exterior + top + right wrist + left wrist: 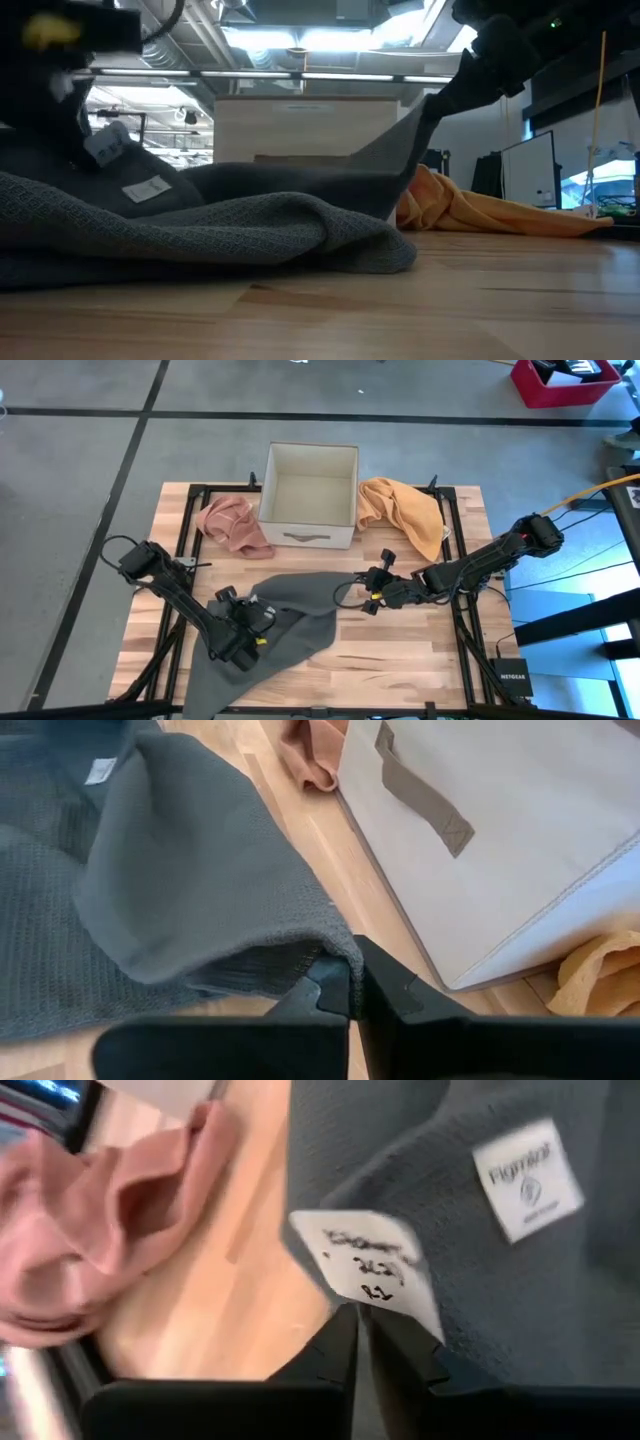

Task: Fold towel
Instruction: Fold the dark gray towel

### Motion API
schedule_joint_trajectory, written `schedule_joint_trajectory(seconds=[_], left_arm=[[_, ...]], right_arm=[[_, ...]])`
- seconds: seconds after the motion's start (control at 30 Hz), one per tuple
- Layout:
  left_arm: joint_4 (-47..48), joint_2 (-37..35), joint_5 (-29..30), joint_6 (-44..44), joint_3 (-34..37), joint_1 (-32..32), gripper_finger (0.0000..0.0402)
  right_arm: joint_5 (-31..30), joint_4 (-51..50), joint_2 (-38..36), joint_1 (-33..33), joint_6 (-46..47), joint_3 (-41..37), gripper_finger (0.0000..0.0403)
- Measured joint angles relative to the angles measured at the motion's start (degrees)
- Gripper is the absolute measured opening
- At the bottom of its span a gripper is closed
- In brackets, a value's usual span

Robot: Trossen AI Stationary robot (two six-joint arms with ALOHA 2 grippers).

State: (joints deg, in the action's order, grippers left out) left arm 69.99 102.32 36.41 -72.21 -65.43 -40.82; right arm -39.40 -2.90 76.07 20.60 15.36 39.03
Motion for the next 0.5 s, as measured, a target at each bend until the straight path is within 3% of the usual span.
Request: schedule_joint_trajectory(seconds=[0.3, 0.5], left_arm=[[-4.9, -15.9, -0.1, -0.9, -0.1, -0.2, 0.0141], [-15.3, -21.8, -0.1, 3.4, 0.6, -0.2, 0.0169]], right_arm=[[0.0, 0.0, 0.0, 0.0, 0.0, 0.0, 0.0007], [0.0, -0.2, 0.0, 0.0, -0.1, 0.0, 0.0007]])
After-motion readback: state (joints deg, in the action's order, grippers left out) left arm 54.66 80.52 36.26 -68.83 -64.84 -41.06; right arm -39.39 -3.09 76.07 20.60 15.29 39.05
